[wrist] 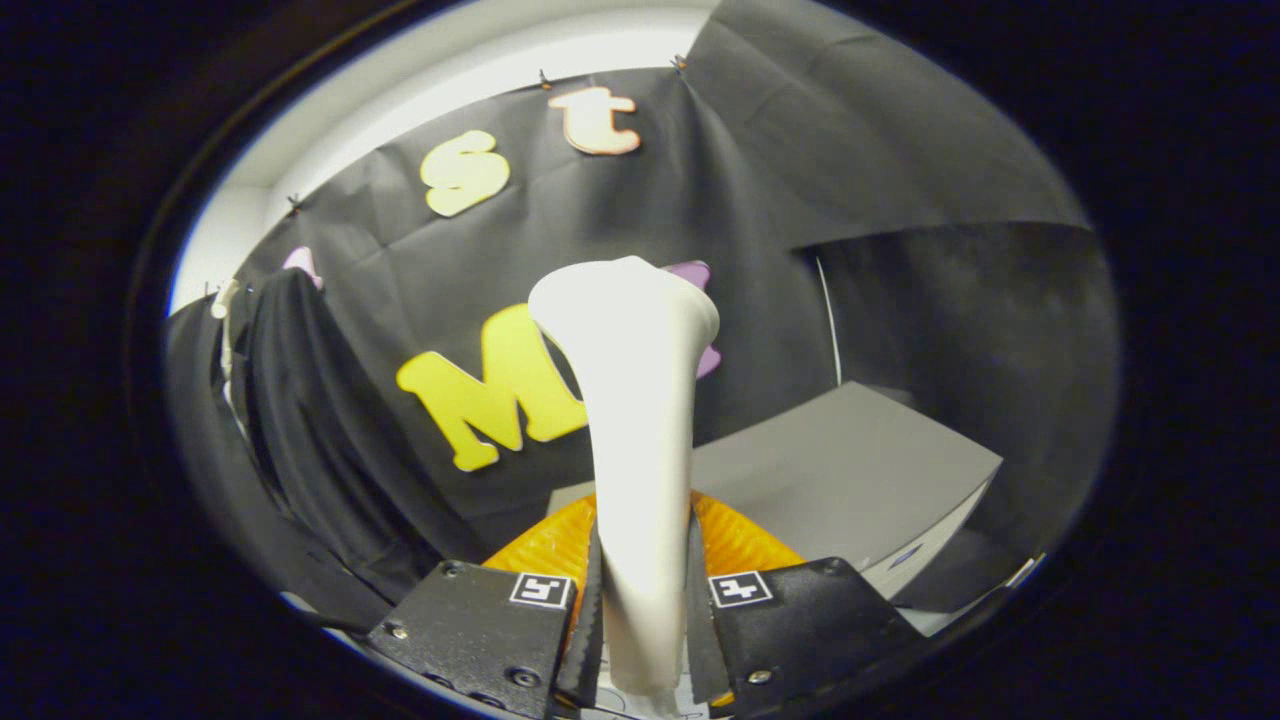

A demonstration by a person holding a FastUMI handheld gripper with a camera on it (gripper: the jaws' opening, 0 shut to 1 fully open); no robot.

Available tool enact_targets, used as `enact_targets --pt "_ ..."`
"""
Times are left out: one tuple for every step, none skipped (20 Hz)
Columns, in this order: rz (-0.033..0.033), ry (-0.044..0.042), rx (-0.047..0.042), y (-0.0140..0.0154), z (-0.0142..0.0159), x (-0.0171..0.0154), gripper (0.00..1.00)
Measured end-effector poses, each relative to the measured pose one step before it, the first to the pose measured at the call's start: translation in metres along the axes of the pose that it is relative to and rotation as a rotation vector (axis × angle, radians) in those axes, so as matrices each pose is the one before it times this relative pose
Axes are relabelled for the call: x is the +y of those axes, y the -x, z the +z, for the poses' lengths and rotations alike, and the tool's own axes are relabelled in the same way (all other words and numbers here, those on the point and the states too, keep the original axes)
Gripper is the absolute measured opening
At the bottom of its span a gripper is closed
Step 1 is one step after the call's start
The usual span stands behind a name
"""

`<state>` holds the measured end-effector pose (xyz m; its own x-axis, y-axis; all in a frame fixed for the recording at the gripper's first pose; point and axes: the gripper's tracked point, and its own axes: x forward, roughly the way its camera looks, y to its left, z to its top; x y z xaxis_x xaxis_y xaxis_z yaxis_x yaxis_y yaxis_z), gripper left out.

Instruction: Iron the clothes twice with a garment steamer, once on the left side and once on the right side.

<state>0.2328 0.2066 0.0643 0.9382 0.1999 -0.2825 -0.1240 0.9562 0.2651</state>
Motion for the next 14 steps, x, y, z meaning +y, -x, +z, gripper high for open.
enact_targets --pt "0.02008 0.01807 -0.03954 0.01176 0.00604 0.01832 0.37" --pt "0.01950 0.01868 -0.04362 0.01068 0.00634 0.01700 0.37" --pt "0.01814 0.02295 -0.04187 0.01015 0.00752 0.01793 0.37" --pt "0.01793 0.02096 -0.03972 0.01174 0.00472 0.01858 0.37" --pt "0.01784 0.01928 -0.03493 0.00893 0.00430 0.01902 0.37" --pt "0.01545 0.01376 -0.03038 0.00797 0.00365 0.01836 0.37" --pt "0.01317 0.01516 -0.02741 0.00750 0.00173 0.02096 0.37" --pt "0.00943 0.00954 -0.02037 0.00534 0.00115 0.01621 0.37" --pt "0.01027 0.00943 -0.02161 0.00517 0.00006 0.01778 0.37" --pt "0.01021 0.00426 -0.02077 0.00595 0.00182 0.01690 0.37" --pt "0.01142 0.00650 -0.02285 0.00677 0.00339 0.01677 0.37" --pt "0.01414 0.01077 -0.01787 0.00466 0.00198 0.01482 0.37" --pt "0.01548 0.01208 -0.02252 0.00245 0.00360 0.01743 0.37" --pt "0.00958 0.01474 -0.01411 -0.00079 -0.00041 0.01382 0.37"
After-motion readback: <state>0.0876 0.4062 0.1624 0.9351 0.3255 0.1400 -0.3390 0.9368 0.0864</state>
